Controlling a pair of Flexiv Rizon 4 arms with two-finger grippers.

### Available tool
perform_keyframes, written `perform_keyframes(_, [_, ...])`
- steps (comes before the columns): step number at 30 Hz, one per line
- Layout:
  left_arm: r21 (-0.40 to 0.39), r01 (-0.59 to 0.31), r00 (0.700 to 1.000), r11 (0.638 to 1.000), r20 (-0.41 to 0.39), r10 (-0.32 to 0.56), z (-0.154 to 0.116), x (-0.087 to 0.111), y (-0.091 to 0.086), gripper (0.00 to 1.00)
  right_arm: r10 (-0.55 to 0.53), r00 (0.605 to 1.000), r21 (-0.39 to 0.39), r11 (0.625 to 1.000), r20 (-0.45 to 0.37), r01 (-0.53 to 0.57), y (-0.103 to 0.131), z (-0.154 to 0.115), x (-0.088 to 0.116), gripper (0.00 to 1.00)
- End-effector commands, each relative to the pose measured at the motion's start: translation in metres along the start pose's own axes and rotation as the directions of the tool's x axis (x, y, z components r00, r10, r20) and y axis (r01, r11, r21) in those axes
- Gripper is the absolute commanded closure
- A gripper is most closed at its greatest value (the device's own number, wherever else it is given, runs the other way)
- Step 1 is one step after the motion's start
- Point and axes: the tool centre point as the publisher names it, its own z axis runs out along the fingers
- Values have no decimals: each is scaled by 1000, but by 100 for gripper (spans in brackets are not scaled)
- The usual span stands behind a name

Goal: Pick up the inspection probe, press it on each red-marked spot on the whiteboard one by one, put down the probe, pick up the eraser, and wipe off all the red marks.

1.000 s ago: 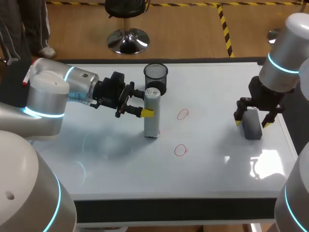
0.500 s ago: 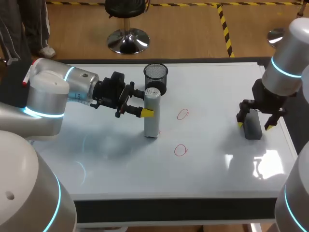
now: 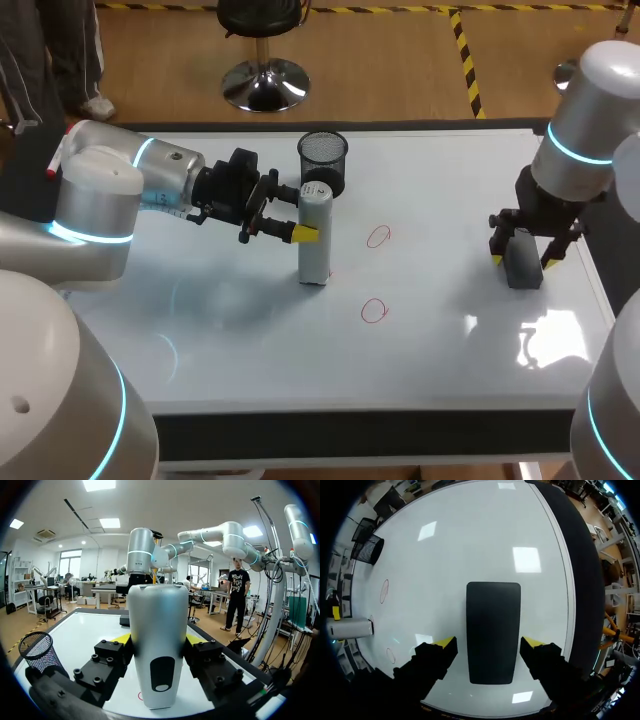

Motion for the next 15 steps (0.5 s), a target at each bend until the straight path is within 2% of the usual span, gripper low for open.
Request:
perform_keyframes(1, [0,1,1000,1000,-2,-1,2,-1,10,100,1,1000,0,1000,9,-1,2,3,4,69])
perform_keyframes(3, [0,1,1000,1000,-2,-1,2,-1,10,100,1,1000,0,1000,10,-1,2,3,4,100])
perform_keyframes(15, [0,1,1000,1000,-2,-1,2,-1,10,100,-2,1000,-21,1000,14,3,-1,-14,7,100])
